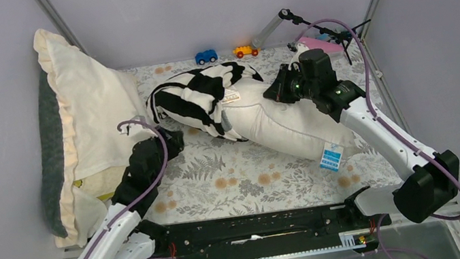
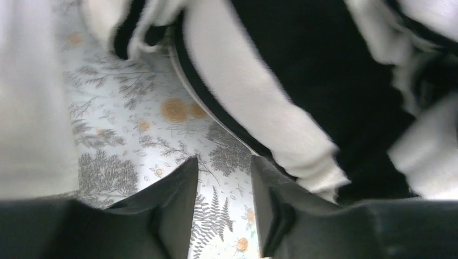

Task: Remove the pillowcase from the pillow

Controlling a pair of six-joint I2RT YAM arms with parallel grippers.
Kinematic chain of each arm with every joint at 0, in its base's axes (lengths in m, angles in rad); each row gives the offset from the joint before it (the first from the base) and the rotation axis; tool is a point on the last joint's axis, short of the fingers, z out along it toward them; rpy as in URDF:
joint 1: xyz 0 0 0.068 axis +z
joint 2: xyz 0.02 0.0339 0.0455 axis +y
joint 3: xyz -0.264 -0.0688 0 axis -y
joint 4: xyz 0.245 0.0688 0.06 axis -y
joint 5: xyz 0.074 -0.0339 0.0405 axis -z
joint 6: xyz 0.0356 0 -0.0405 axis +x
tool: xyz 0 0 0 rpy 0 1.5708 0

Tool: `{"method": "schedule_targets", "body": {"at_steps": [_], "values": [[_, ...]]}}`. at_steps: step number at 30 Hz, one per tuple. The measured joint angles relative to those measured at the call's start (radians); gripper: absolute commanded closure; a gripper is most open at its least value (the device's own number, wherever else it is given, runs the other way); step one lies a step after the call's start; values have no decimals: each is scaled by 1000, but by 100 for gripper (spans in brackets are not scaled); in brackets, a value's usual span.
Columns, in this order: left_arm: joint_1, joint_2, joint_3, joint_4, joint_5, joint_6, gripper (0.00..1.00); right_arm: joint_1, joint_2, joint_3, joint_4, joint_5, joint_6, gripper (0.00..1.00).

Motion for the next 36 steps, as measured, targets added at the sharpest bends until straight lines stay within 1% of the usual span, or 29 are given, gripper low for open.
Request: {"method": "schedule_targets", "body": {"at_steps": [1,2,4,6,9,14,18,22,23,26,27,28,30,32,36], "values": [[0,-9,4,18,51,7,26,0,0,0,0,0,-1,100],[-2,-14,5,46,109,4,19,0,0,0,0,0,-2,100],[-13,-13,3,95,188,8,11,0,0,0,0,0,-4,100],[-48,-5,-7,150,246,7,7,0,0,0,0,-1,-4,100],[-145,23,-24,220,276,14,5,0,0,0,1,-2,-4,100],[-327,134,-24,322,225,42,4,0,0,0,1,-3,-4,100],[-385,254,-23,369,168,51,5,0,0,0,1,-3,-4,100],[-390,354,-10,383,71,42,4,0,0,0,1,-3,-4,100],[-390,372,-2,380,47,38,6,0,0,0,1,-3,-4,100],[-375,434,47,367,-8,18,20,0,0,-1,2,-3,-4,100],[-362,447,62,363,-14,10,21,0,0,-2,2,-3,-4,100],[-345,454,70,362,-16,3,19,0,0,-2,4,-2,-5,100],[-315,455,73,360,-17,-4,9,0,0,-2,9,-2,-5,100],[-287,449,66,371,3,-1,3,0,0,-2,10,-2,-8,100],[-272,442,47,423,70,21,1,0,0,-2,10,1,-13,100]]}}
